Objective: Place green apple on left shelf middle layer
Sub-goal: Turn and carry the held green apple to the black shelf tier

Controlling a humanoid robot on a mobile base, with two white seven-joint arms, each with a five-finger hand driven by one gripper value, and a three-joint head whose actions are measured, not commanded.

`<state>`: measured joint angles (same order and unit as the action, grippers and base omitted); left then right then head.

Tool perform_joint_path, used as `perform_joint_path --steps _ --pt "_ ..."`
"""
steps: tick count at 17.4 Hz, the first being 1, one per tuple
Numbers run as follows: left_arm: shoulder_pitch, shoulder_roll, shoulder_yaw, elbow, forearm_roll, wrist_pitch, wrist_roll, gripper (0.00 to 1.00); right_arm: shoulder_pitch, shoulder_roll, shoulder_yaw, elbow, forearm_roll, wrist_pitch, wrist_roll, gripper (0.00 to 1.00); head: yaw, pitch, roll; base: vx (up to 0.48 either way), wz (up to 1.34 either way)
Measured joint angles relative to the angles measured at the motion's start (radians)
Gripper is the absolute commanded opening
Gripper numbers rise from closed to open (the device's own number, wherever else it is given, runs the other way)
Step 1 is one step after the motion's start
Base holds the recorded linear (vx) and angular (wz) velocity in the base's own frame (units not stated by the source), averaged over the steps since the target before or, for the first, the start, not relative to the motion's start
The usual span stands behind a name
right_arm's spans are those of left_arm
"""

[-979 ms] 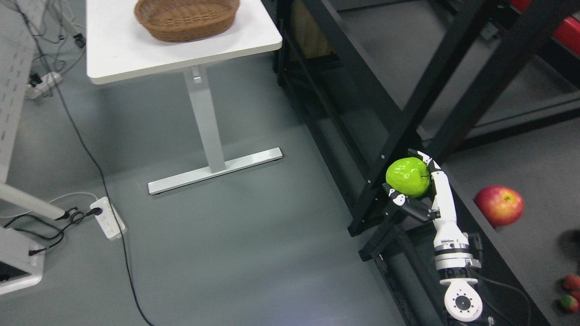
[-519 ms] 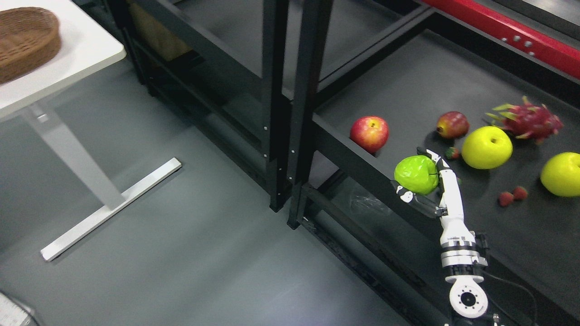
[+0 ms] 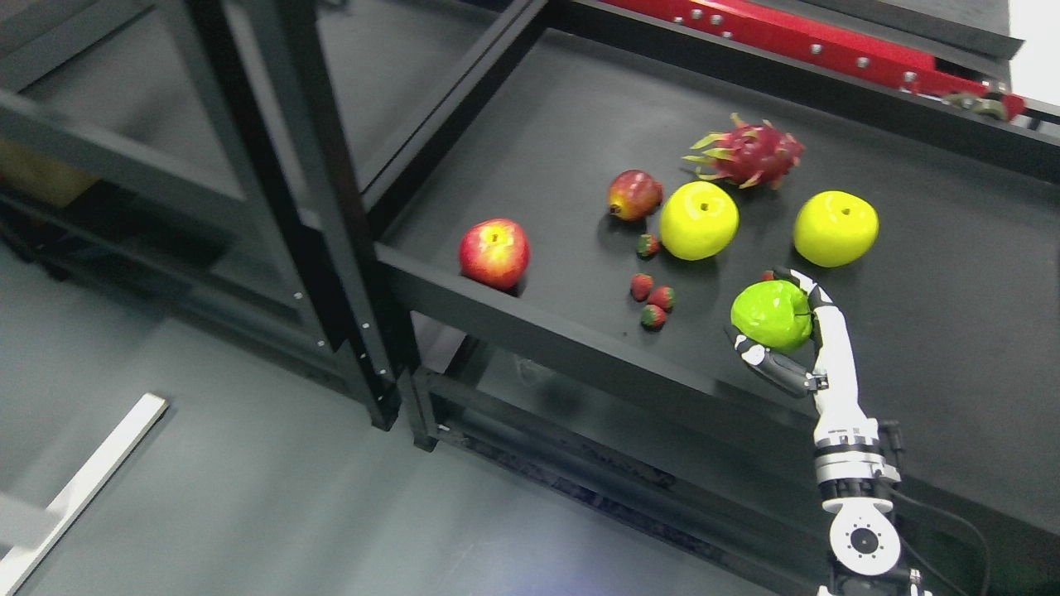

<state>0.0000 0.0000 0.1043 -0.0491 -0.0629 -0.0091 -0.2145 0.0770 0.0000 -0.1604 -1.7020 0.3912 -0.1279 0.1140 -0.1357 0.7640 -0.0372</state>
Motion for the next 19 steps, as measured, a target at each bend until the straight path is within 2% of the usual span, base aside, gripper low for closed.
perform_joint_path --steps 8,19 --pt "0.0 0.0 0.0 0.0 0.0 0.0 0.0 1.0 -0.001 0.0 -0.007 0.003 0.0 0.008 0.001 0.0 0.0 0.0 0.0 0.185 -0.31" --pt "0.0 0.0 0.0 0.0 0.0 0.0 0.001 1.0 -0.002 0.0 -0.01 0.005 0.0 0.015 0.001 0.01 0.0 0.0 0.0 0.121 -0.07"
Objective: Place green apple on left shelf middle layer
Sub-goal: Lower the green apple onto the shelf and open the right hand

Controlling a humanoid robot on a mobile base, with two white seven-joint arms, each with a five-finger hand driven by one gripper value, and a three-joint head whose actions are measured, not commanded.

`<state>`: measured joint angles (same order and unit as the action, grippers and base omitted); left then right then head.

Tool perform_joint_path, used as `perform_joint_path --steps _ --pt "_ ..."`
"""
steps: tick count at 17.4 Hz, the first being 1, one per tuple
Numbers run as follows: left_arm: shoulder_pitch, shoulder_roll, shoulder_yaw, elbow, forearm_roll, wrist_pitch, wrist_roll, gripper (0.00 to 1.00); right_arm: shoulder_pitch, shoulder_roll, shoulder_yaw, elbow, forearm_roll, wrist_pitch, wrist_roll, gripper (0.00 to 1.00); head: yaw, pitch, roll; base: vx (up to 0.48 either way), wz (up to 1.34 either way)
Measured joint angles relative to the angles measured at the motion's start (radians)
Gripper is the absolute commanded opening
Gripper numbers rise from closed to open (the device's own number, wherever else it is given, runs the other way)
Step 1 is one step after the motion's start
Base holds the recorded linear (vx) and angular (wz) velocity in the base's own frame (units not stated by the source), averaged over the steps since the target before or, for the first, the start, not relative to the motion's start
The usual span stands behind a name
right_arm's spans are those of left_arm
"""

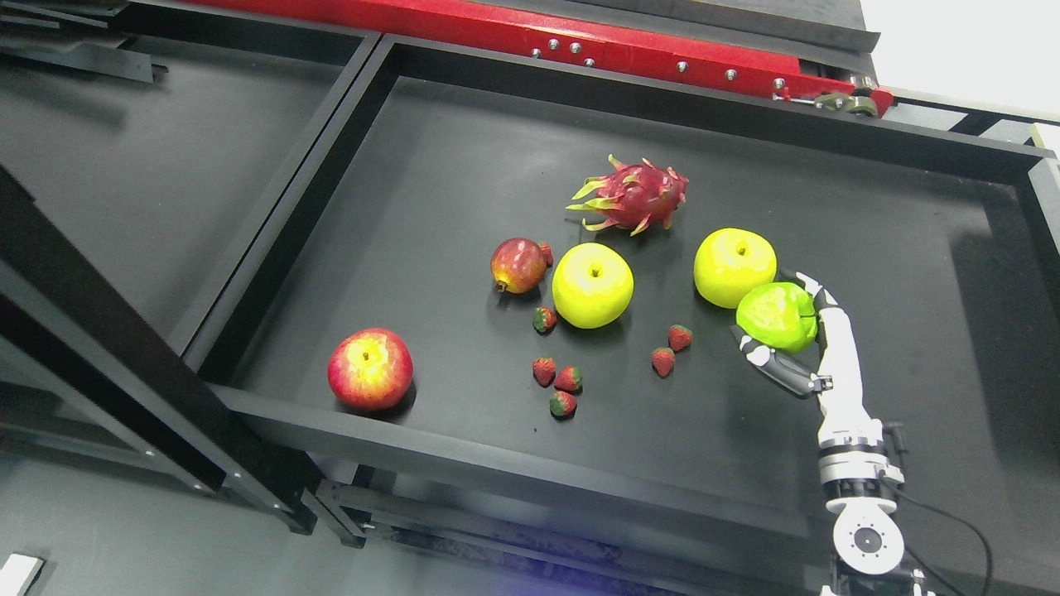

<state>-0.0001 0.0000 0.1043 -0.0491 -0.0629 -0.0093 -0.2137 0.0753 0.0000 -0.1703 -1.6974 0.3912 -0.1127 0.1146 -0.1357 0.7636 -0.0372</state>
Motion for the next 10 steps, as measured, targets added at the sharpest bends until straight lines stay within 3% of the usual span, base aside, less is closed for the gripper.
perform_joint_path --steps 1,2,3,10 --pt "0.0 0.0 0.0 0.0 0.0 0.0 0.0 1.0 0.0 0.0 0.0 0.0 0.0 0.002 0.0 0.17 0.0 0.0 0.0 0.059 -0.04" --pt "0.0 0.0 0.0 0.0 0.0 0.0 0.0 1.0 0.0 0.0 0.0 0.0 0.0 0.003 0.004 0.7 0.0 0.0 0.0 0.035 -0.02" --pt "0.0 0.0 0.0 0.0 0.0 0.0 0.0 1.0 0.001 0.0 0.0 0.0 0.0 0.003 0.008 1.0 0.0 0.0 0.0 0.035 -0.02" --pt "0.0 0.0 0.0 0.0 0.0 0.0 0.0 1.0 0.004 0.0 0.002 0.0 -0.023 -0.003 0.04 1.0 0.0 0.0 0.0 0.005 -0.01"
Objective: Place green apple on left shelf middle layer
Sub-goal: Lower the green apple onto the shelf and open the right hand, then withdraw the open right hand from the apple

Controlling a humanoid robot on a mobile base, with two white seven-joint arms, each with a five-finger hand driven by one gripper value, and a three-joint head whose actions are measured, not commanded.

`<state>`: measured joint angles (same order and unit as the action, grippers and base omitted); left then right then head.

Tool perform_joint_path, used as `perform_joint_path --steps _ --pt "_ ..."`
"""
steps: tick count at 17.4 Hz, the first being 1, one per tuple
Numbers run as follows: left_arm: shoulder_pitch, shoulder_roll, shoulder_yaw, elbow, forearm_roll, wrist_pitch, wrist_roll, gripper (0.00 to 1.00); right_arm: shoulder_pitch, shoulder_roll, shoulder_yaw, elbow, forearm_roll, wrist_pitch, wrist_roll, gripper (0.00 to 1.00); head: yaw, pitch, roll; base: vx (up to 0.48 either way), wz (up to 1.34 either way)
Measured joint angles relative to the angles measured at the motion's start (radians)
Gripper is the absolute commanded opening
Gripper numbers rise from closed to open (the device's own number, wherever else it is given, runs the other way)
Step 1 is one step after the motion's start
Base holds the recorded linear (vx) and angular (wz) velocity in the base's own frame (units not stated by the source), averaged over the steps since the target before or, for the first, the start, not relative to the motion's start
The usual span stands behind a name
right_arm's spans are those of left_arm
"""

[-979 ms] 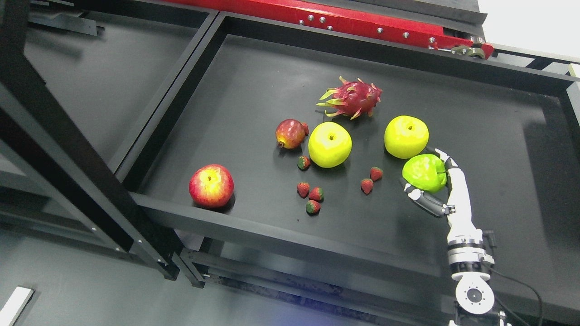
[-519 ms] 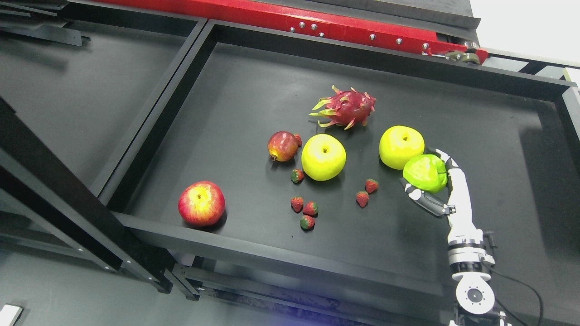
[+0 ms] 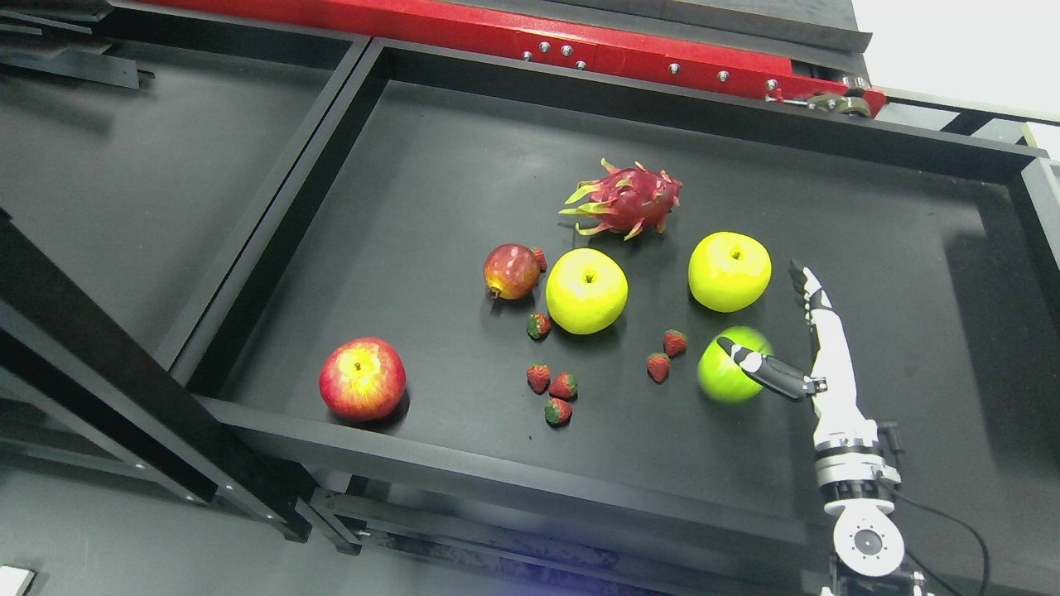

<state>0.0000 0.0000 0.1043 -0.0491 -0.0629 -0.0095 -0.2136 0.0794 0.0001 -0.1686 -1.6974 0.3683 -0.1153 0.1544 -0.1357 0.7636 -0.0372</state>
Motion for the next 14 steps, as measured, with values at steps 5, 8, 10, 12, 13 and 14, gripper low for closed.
perform_joint_path --steps 5,8,10,12,13,14 --pt "0.0 0.0 0.0 0.0 0.0 0.0 0.0 1.0 0.0 0.0 0.007 0.001 -0.022 -0.025 0.008 1.0 0.0 0.0 0.0 0.0 0.0" --pt "0.0 0.0 0.0 0.0 0.0 0.0 0.0 1.0 0.008 0.0 0.01 0.002 -0.059 -0.035 -0.012 1.0 0.0 0.0 0.0 0.0 0.0" --pt "0.0 0.0 0.0 0.0 0.0 0.0 0.0 1.0 0.018 0.0 0.014 0.004 -0.103 -0.033 -0.065 1.0 0.0 0.0 0.0 0.0 0.0" --pt "0.0 0.0 0.0 0.0 0.0 0.0 0.0 1.0 0.036 0.0 0.025 0.005 -0.143 -0.02 -0.121 1.0 0.0 0.0 0.0 0.0 0.0" --pt "0.0 0.0 0.0 0.0 0.0 0.0 0.0 1.0 0.05 0.0 0.036 0.006 -0.16 -0.015 -0.142 1.0 0.0 0.0 0.0 0.0 0.0" --pt "0.0 0.0 0.0 0.0 0.0 0.0 0.0 1.0 0.065 0.0 0.048 0.006 -0.177 -0.01 -0.159 1.0 0.0 0.0 0.0 0.0 0.0"
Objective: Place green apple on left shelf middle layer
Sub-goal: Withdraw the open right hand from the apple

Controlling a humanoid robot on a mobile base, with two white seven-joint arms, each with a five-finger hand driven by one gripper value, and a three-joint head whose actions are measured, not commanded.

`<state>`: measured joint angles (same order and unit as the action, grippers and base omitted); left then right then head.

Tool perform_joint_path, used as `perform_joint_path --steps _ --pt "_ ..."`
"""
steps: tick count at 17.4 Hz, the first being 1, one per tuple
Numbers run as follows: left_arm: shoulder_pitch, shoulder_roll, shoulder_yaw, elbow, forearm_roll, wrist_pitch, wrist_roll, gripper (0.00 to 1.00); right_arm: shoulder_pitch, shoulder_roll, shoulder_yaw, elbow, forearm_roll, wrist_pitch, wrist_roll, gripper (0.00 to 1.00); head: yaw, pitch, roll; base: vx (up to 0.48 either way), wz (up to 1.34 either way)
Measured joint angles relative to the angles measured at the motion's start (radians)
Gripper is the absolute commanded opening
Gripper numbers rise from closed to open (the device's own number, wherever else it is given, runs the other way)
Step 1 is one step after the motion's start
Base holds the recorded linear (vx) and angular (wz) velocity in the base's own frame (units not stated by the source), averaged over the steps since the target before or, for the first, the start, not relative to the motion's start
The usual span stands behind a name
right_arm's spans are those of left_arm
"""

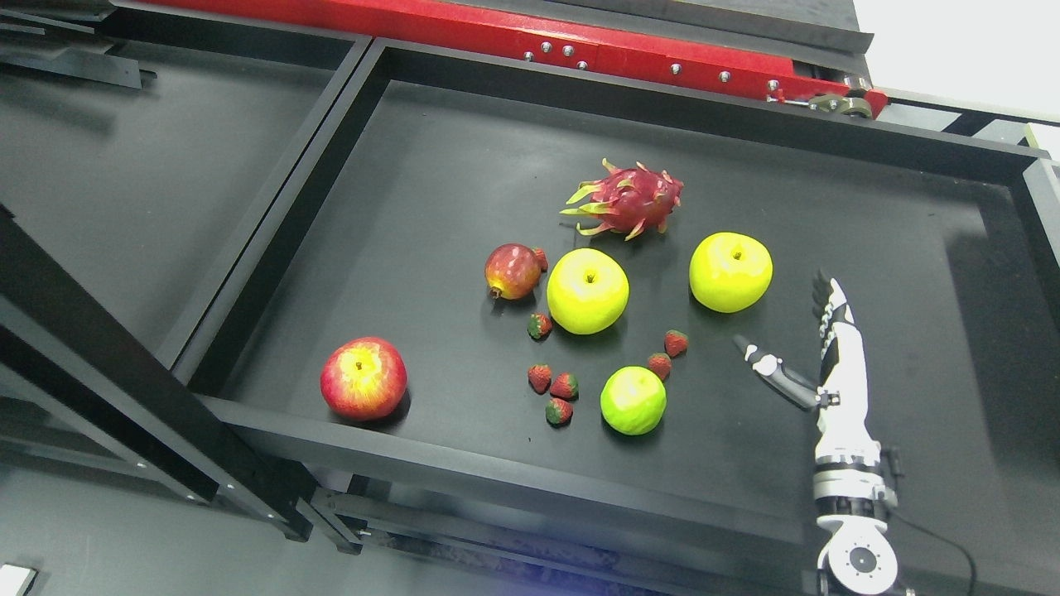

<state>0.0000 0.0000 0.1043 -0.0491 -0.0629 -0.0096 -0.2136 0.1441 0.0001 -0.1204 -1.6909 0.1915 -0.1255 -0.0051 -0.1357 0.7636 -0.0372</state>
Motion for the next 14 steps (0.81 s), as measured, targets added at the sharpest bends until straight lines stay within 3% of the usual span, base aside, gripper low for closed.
perform_joint_path --steps 7,14 --pt "0.0 0.0 0.0 0.0 0.0 0.0 0.0 1.0 0.064 0.0 0.075 0.001 -0.058 0.025 -0.06 1.0 0.0 0.0 0.0 0.0 0.0" --pt "0.0 0.0 0.0 0.0 0.0 0.0 0.0 1.0 -0.018 0.0 0.098 0.004 -0.064 0.129 -0.066 1.0 0.0 0.0 0.0 0.0 0.0"
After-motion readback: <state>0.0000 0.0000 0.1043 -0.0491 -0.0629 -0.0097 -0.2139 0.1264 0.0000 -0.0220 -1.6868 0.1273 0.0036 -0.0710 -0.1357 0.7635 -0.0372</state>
